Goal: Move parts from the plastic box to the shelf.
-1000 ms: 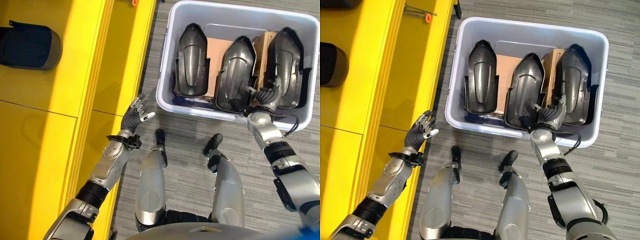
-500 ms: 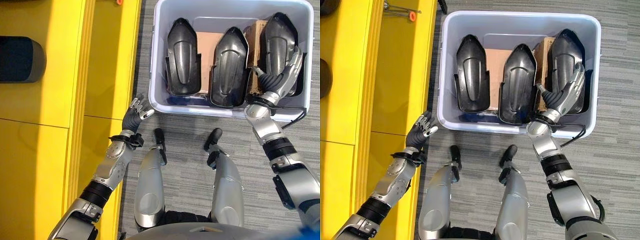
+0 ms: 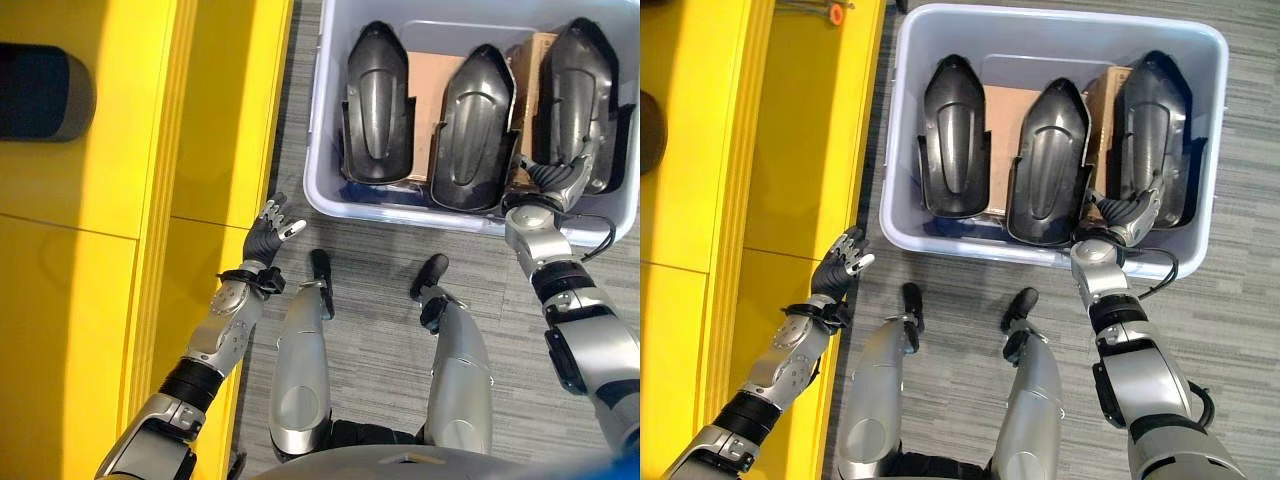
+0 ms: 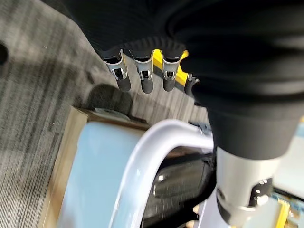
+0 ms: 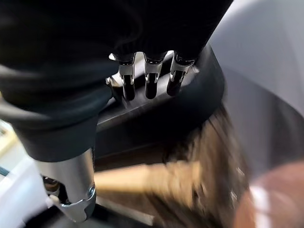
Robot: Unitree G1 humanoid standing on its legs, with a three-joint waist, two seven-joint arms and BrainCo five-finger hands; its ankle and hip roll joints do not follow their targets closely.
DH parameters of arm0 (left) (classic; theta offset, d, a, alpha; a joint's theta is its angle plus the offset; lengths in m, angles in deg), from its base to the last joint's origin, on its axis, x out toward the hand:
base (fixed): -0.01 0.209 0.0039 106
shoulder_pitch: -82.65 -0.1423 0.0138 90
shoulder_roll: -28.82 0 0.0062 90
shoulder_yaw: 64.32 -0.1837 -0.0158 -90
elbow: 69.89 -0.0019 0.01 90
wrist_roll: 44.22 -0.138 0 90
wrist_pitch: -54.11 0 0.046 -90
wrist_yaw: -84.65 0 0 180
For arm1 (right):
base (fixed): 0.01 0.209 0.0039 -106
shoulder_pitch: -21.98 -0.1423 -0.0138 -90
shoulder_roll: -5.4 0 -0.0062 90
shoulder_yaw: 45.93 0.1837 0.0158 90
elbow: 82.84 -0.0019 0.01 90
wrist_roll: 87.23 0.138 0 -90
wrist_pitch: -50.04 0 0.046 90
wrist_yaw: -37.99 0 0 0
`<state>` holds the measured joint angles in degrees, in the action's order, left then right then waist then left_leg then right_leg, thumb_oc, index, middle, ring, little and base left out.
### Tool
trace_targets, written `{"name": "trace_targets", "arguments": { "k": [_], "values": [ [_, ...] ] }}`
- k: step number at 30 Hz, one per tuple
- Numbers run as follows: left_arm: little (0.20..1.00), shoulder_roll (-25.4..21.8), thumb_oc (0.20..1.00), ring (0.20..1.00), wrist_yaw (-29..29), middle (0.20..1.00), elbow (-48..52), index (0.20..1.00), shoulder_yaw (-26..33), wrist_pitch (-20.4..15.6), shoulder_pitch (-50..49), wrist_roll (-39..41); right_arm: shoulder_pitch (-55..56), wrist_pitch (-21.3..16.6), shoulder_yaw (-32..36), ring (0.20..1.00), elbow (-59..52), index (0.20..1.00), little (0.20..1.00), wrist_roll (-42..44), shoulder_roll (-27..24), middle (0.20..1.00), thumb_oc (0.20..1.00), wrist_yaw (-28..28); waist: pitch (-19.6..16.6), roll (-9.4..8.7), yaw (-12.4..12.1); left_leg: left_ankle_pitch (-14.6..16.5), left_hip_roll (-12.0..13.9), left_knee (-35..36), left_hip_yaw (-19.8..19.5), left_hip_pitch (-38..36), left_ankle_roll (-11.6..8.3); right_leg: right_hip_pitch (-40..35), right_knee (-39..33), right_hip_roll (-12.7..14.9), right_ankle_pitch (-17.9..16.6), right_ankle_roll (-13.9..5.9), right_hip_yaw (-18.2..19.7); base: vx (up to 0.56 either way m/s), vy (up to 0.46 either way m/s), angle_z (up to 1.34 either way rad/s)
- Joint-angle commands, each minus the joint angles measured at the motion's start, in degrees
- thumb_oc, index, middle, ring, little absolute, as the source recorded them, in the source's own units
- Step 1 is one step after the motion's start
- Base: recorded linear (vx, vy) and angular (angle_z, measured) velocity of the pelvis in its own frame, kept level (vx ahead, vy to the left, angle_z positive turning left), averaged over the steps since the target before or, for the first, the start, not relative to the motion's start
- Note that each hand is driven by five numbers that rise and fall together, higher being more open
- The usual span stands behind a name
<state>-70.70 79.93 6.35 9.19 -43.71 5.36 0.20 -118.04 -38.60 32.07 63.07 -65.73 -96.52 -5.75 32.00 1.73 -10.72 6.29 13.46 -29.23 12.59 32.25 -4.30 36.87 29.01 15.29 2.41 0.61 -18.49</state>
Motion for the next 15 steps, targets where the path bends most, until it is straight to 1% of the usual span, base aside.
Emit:
{"name": "trace_targets", "arguments": {
  "k": [1,2,4,7,11,15],
  "values": [
    [1.000,-1.23,1.000,1.000,2.19,1.000,2.66,1.000,0.71,-1.04,-1.45,1.56,0.93,-2.74,-1.39,1.000,-1.27,1.000,1.000,6.84,-2.20,1.000,1.000,8.14,-2.20,0.72,-1.18,0.13,-1.98,0.38,-2.06,3.92,0.15,-0.79,7.13,1.00,7.11,-3.84,-2.86,0.04,-0.028,0.20],
    [1.000,-1.47,1.000,1.000,2.51,1.000,2.58,1.000,0.91,-1.17,-1.47,2.02,0.46,-2.06,-1.71,1.000,-0.85,1.000,1.000,6.31,-2.17,1.000,1.000,9.81,-2.20,0.75,-1.35,0.25,-1.94,-0.21,-2.23,4.52,0.20,-0.24,7.94,1.12,7.28,-3.68,-3.03,0.04,-0.036,0.13],
    [1.000,-1.77,1.000,1.000,3.00,1.000,2.81,1.000,1.23,-1.46,-1.38,3.02,-0.35,-2.04,-2.96,1.000,-0.25,1.000,1.000,6.56,-2.31,1.000,1.000,11.25,-2.20,0.72,-1.72,0.49,-1.88,-1.36,-2.71,5.68,0.27,0.73,9.13,1.37,7.57,-3.46,-3.24,0.06,-0.066,0.00],
    [1.000,-2.46,1.000,1.000,3.85,1.000,3.62,1.000,1.31,-0.25,-2.07,2.39,-2.89,-2.47,-4.69,1.000,0.25,1.000,1.000,6.81,-3.24,1.000,1.000,18.12,-2.20,0.69,-2.47,0.49,-1.74,-2.45,-3.37,6.88,0.29,1.61,10.55,1.48,7.73,-3.29,-3.61,0.05,-0.050,0.06],
    [1.000,-3.11,1.000,1.000,4.58,1.000,4.95,1.000,1.31,0.27,-2.98,1.39,-4.75,-2.95,-4.66,1.000,-0.96,1.000,1.000,8.42,-3.30,1.000,1.000,16.39,-2.20,0.88,-2.87,0.38,-1.68,-2.75,-3.59,6.71,0.30,1.53,11.38,1.57,7.83,-3.40,-3.50,0.03,0.001,0.00],
    [1.000,-3.54,1.000,1.000,4.88,1.000,5.99,1.000,0.58,0.21,-3.94,0.57,-5.29,-3.21,-3.59,1.000,-2.92,1.000,1.000,7.80,-2.97,1.000,1.000,16.93,-2.20,1.26,-2.88,0.28,-1.66,-2.32,-3.11,5.51,0.32,0.64,11.42,1.39,8.07,-3.56,-3.16,0.03,0.046,-0.01]
  ]
}}
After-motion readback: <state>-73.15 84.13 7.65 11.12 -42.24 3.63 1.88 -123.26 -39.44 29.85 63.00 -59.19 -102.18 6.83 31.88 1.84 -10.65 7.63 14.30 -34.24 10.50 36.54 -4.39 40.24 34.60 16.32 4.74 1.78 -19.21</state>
